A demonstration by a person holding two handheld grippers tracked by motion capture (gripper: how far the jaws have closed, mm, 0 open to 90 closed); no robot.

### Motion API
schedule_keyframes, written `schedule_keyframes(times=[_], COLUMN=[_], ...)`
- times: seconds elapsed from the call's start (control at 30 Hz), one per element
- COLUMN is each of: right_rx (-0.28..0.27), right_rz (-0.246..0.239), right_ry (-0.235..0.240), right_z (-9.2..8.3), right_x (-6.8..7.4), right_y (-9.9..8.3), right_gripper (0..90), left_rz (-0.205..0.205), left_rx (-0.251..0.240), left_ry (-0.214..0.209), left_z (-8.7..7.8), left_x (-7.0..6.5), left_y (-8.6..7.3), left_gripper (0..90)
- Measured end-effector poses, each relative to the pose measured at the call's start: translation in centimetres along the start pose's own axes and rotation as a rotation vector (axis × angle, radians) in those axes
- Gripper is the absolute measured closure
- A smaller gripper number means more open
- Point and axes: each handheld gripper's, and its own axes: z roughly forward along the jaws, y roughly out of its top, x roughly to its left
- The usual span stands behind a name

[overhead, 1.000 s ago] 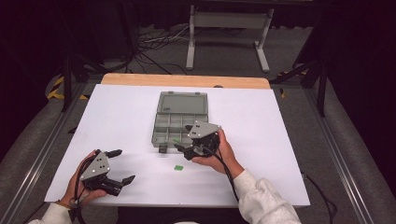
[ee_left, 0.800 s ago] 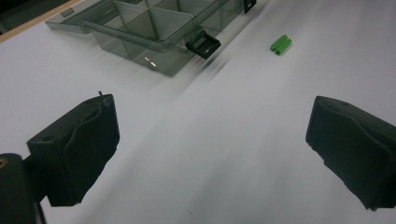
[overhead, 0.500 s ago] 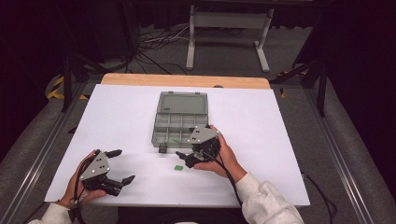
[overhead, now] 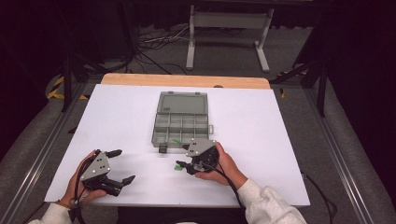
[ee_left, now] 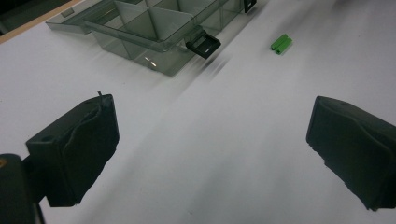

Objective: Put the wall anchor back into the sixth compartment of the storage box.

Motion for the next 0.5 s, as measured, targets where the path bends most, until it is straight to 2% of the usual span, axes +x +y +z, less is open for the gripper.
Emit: schedule_keyframes(times=[0.07,0.2,0.3,0.5], right_rx=[0.010,0.034,0.060,0.099], right_rz=[-0.014,-0.016,-0.008,0.006], right_ry=[0.027,0.068,0.097,0.118], right_z=[0.2,0.7,1.3,2.2], right_x=[0.3,0.5,0.5,0.4], right_y=[-0.2,-0.4,-0.7,-1.3], right_gripper=[54.5,61.5,63.5,65.5], left_rz=[-0.004,0.000,0.005,0.005], left_rx=[0.001,0.002,0.006,0.007], left_ry=[-0.002,-0.003,-0.004,-0.006], left_z=[0.0,0.0,0.0,0.1], left_x=[0.0,0.0,0.0,0.0], left_y=[0.0,0.0,0.0,0.0], left_gripper=[3.4,3.4,3.4,3.4])
